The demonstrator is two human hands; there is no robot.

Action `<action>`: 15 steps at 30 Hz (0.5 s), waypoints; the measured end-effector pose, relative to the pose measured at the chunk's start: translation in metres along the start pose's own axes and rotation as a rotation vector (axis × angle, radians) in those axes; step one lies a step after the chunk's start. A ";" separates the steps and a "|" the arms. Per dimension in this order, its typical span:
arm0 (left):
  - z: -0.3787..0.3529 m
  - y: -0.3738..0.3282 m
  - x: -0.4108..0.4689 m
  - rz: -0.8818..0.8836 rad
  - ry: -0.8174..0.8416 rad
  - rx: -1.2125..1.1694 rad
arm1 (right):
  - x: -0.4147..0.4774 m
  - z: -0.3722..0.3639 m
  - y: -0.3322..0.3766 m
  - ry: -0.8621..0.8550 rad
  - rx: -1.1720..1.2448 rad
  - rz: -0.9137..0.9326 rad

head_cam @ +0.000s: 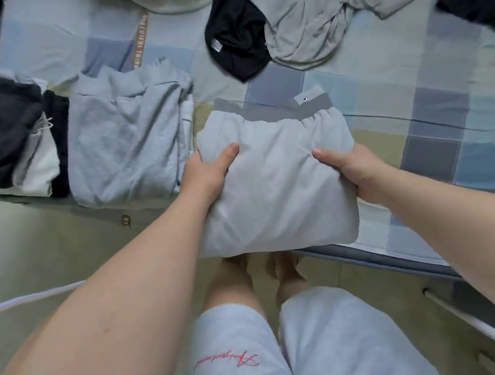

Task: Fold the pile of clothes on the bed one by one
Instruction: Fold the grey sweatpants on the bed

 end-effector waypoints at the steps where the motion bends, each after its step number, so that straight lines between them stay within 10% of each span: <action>1: 0.014 -0.011 -0.013 -0.004 -0.006 -0.011 | -0.015 -0.006 0.012 0.004 -0.008 0.015; 15: 0.265 -0.072 0.017 -0.123 -0.268 -0.016 | -0.025 -0.232 0.145 0.078 -0.019 0.153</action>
Point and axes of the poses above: each hand's wrist, its own x-axis towards the middle knuckle, its own z-axis out of the back of the hand, y = z × x, the point moved 10 cm from there along x, towards the middle knuckle, and after that the axes turned 6 degrees about -x, right-handed, at the moved point
